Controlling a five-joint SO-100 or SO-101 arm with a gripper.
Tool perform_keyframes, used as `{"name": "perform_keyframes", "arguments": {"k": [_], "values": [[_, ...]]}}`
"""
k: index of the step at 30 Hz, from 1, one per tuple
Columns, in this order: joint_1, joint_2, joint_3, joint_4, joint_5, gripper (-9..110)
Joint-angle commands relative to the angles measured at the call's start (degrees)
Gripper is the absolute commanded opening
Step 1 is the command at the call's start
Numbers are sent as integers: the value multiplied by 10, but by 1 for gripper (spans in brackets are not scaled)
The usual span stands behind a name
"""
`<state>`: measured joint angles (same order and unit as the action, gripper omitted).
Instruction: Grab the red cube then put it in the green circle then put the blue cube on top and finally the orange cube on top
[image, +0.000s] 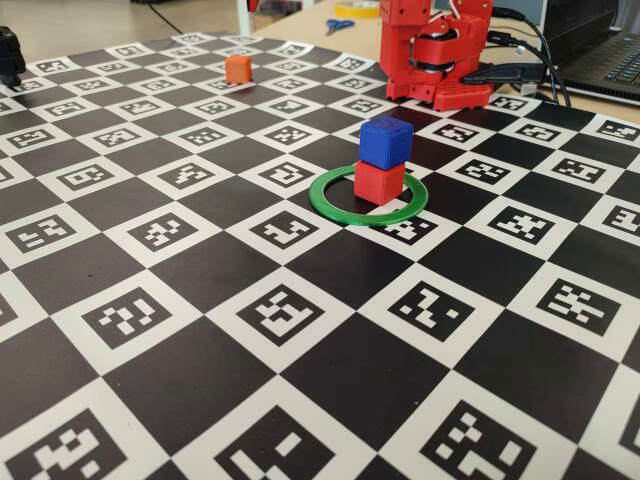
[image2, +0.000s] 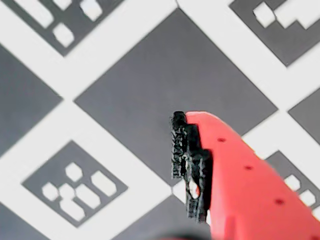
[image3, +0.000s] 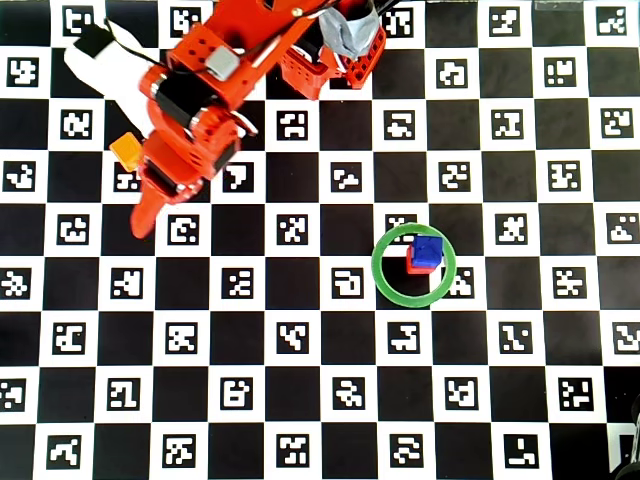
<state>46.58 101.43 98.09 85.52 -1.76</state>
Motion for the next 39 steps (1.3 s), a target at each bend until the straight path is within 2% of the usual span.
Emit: {"name": "perform_keyframes", "arguments": {"k": [1, 22, 39], "values": [[32, 18, -5, -8, -21, 54], [168, -18, 90, -89, -160, 51], [198, -70, 124, -163, -180, 49]]}}
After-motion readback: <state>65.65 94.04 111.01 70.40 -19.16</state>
